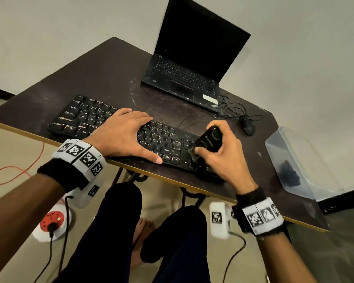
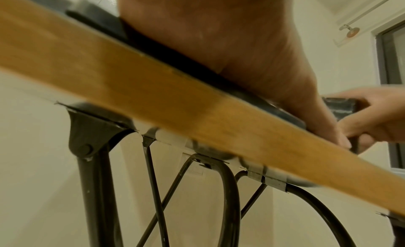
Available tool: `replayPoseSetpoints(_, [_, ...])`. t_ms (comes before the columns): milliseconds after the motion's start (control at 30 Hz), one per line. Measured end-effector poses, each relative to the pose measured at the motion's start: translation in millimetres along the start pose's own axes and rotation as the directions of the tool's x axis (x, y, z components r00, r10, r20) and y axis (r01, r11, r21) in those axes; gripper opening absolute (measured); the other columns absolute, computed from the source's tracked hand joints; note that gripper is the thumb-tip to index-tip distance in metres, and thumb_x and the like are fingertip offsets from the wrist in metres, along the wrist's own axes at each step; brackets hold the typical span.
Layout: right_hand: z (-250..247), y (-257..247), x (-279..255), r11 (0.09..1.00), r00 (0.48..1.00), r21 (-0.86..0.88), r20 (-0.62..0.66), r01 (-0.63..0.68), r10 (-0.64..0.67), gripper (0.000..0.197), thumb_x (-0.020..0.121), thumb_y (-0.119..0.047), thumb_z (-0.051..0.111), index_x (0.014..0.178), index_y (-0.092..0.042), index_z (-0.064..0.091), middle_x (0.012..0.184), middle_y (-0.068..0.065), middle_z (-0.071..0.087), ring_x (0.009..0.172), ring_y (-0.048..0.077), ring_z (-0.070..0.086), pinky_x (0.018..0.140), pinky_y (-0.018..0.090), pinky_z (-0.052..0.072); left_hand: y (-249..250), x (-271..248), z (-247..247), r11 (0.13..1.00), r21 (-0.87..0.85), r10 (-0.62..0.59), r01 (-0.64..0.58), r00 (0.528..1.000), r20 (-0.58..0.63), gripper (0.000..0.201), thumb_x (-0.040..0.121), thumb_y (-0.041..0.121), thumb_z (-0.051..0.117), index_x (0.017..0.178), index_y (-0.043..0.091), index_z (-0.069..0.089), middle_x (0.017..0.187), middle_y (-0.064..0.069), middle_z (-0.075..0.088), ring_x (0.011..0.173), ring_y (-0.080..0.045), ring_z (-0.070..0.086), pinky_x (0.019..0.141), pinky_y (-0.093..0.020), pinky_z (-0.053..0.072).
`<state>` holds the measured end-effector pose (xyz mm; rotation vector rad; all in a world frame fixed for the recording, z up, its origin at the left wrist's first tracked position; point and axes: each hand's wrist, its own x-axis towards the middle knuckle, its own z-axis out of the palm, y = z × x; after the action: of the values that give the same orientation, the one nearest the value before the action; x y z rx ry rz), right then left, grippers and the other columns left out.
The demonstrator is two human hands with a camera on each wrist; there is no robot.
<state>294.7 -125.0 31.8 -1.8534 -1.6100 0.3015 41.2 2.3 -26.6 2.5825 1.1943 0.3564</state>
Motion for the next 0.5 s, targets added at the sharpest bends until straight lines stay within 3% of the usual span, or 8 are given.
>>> replayPoseSetpoints(67, [-1, 5, 6, 0.998, 0.996, -0.005, -0.075, -0.056, 0.055, 0.053, 0.082, -0.014, 0.087, 0.116, -0.033, 0.051, 0.088, -0.009, 0.07, 0.079, 0.008, 0.071, 0.076, 0.047, 0.063, 1, 0, 0, 1.0, 0.003, 0.007, -0.007, 1.0, 0.01, 0.15, 0.042, 0.114, 0.042, 0.16, 0.021, 0.036, 0.167, 0.003, 0.034, 0.154, -0.012, 0.026, 0.129, -0.032, 0.003])
replayPoseSetpoints(100, [0, 3, 5, 1.0, 0.998, -0.001, -0.056, -0.019, 0.019, 0.052, 0.082, -0.014, 0.086, 0.114, -0.034, 0.051, 0.086, -0.008, 0.07, 0.078, 0.011, 0.071, 0.075, 0.048, 0.063, 0, 0, 1, 1.0, 0.006, 0.013, -0.013, 1.0, 0.003, 0.151, 0.042, 0.114, 0.041, 0.16, 0.021, 0.036, 0.167, 0.003, 0.034, 0.154, -0.011, 0.026, 0.13, -0.032, 0.004])
replayPoseSetpoints(200, [7, -12, -4, 0.99, 0.979, 0.004, 0.144, 0.143, -0.142, 0.051, 0.08, -0.015, 0.088, 0.11, -0.034, 0.051, 0.082, -0.009, 0.067, 0.074, 0.014, 0.068, 0.069, 0.037, 0.058, -1, -1, 1, 1.0, 0.011, 0.007, -0.007, 1.0, 0.009, 0.151, 0.042, 0.115, 0.04, 0.16, 0.021, 0.037, 0.167, 0.004, 0.034, 0.154, -0.01, 0.027, 0.13, -0.034, 0.006])
replayPoseSetpoints(267, [7, -10, 9, 0.989, 0.985, -0.062, 0.11, 0.138, -0.131, 0.051, 0.081, -0.016, 0.087, 0.112, -0.033, 0.051, 0.082, -0.007, 0.069, 0.073, 0.012, 0.068, 0.069, 0.036, 0.058, -1, 1, 2, 1.0, 0.011, 0.005, -0.005, 1.0, -0.004, 0.151, 0.042, 0.114, 0.041, 0.16, 0.02, 0.037, 0.167, 0.003, 0.035, 0.154, -0.011, 0.027, 0.13, -0.034, 0.006])
replayPoseSetpoints(367, [7, -6, 20, 0.997, 0.997, -0.037, 0.037, 0.072, -0.07, 0.052, 0.081, -0.015, 0.086, 0.113, -0.034, 0.05, 0.085, -0.005, 0.071, 0.077, 0.016, 0.072, 0.073, 0.045, 0.062, -2, 2, 4, 1.0, 0.011, 0.009, -0.009, 1.0, -0.004, 0.152, 0.041, 0.115, 0.041, 0.16, 0.02, 0.037, 0.167, 0.004, 0.035, 0.154, -0.011, 0.027, 0.131, -0.036, 0.007])
replayPoseSetpoints(467, [10, -16, 11, 0.98, 0.96, 0.011, 0.199, 0.197, -0.195, 0.051, 0.081, -0.015, 0.088, 0.111, -0.033, 0.052, 0.081, -0.008, 0.068, 0.071, 0.012, 0.068, 0.068, 0.034, 0.057, -3, 2, 4, 1.0, 0.008, -0.005, 0.005, 1.0, 0.007, 0.152, 0.041, 0.115, 0.041, 0.161, 0.022, 0.035, 0.168, 0.005, 0.033, 0.155, -0.01, 0.025, 0.131, -0.036, 0.006])
replayPoseSetpoints(500, [10, -17, 15, 0.982, 0.962, -0.01, 0.2, 0.191, -0.185, 0.051, 0.081, -0.015, 0.089, 0.111, -0.033, 0.052, 0.081, -0.01, 0.067, 0.071, 0.009, 0.067, 0.068, 0.031, 0.056, -3, 2, 4, 1.0, 0.007, -0.009, 0.009, 1.0, 0.009, 0.152, 0.041, 0.115, 0.042, 0.161, 0.022, 0.035, 0.168, 0.005, 0.032, 0.155, -0.01, 0.024, 0.131, -0.035, 0.006])
